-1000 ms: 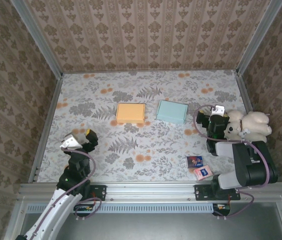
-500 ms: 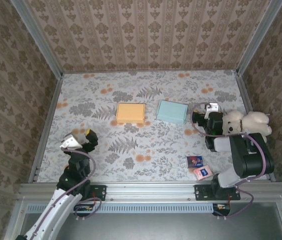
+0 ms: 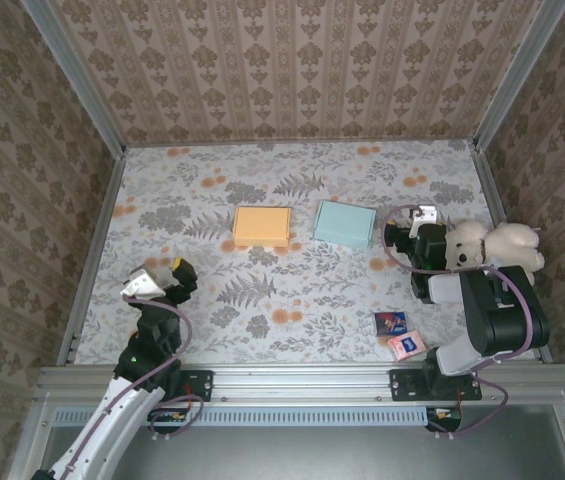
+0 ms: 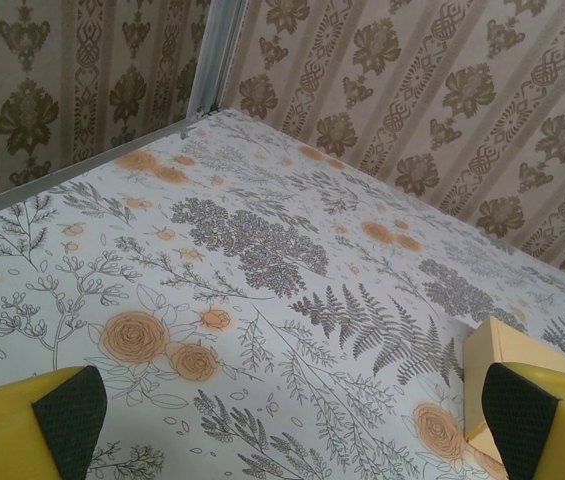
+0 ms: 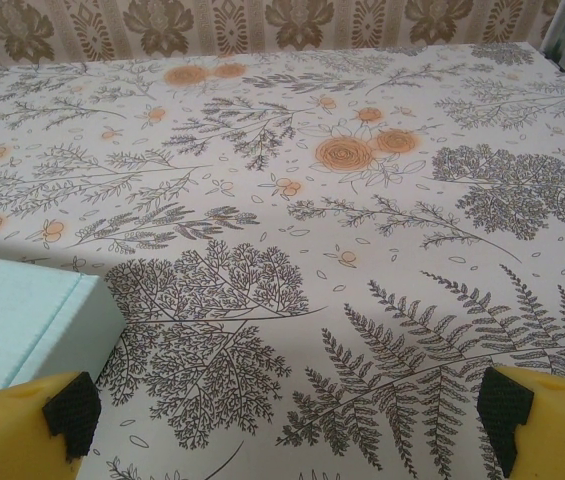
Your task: Fold the paper box
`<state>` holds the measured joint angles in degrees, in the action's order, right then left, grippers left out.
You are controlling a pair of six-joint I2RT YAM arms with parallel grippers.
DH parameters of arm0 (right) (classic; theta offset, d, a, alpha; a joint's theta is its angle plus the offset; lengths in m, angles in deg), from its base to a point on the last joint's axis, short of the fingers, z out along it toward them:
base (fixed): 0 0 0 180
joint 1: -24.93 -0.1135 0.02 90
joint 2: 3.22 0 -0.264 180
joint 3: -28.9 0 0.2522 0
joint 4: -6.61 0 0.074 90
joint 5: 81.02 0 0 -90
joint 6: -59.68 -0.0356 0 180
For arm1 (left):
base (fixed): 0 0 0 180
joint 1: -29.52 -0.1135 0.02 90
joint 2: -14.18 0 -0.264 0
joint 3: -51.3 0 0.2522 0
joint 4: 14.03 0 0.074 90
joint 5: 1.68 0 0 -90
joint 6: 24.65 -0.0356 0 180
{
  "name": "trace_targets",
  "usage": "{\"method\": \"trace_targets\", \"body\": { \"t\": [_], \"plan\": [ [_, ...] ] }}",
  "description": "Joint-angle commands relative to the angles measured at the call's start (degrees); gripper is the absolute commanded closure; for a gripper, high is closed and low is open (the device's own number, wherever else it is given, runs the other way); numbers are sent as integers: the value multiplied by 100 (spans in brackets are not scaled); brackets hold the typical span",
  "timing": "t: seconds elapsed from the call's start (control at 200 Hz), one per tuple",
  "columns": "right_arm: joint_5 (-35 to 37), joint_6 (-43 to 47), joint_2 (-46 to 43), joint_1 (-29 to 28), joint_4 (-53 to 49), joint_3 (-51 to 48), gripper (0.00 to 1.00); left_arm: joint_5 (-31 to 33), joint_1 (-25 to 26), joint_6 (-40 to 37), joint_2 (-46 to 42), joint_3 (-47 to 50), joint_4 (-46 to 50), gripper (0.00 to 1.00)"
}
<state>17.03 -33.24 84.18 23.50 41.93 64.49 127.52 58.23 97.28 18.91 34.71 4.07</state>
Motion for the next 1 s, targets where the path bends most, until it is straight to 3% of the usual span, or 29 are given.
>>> {"method": "trace_targets", "body": {
  "t": [0.0, 0.34, 0.525, 0.65, 0.82, 0.995],
  "plan": [
    [-138, 64, 23, -17, 53, 126, 0, -92, -58, -76, -72, 222, 125, 0],
    [-138, 63, 23, -15, 57, 121, 0, 198, -65, -153, -11, 230, 75, 0],
    [-140, 61, 23, -15, 56, 123, 0, 769, -102, -2, 157, 240, -24, 0],
    [-139, 60, 23, -15, 57, 122, 0, 1224, -222, 33, 394, 233, -590, 0],
    [-145, 63, 19, -9, 57, 117, 0, 1415, -1212, 147, 1338, -23, -1377, 0],
    [-140, 68, 21, -14, 57, 118, 0, 491, -2500, 803, 3565, -642, -1784, 0]
  ]
}}
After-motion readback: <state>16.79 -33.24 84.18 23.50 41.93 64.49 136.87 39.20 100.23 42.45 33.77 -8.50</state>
